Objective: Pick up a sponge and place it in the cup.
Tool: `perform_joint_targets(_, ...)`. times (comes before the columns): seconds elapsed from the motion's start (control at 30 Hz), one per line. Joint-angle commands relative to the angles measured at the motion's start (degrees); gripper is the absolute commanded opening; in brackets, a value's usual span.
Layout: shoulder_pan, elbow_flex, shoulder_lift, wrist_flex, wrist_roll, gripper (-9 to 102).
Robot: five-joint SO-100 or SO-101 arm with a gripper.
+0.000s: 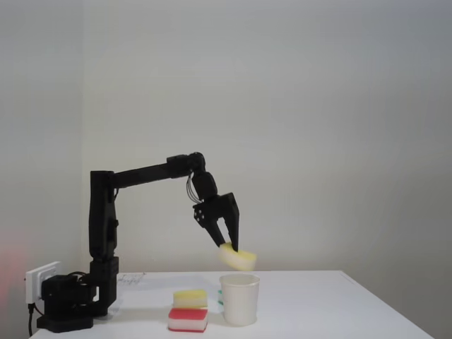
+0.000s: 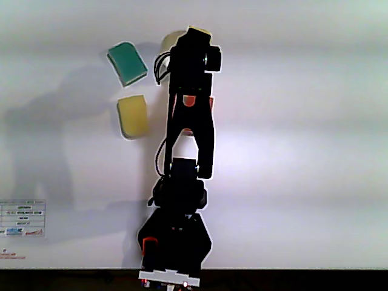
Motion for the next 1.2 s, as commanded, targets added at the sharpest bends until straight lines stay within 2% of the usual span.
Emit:
perform_joint_targets(0.0,0.35,1.32,2.81,-0.44,1.05,0)
perform_joint_targets(0.1,0.26,2.29,2.64,-1.14,1.41,8)
perform_joint_targets(0.37,-0.18,1.49,1.23,-1.49,2.9,19)
perform_joint_targets(0.63,0.0,-1.67,-1.76,-1.67,2.99,22)
perform_joint_targets(0.8,0.0,-3.78,-2.02,0.62,3.25,16)
perform_joint_targets(0.97,-0.18,-2.37,1.14,1.49,4.39,0)
perform_joint_targets(1.17,-0.62,7.82,11.43,-1.67,4.22,0)
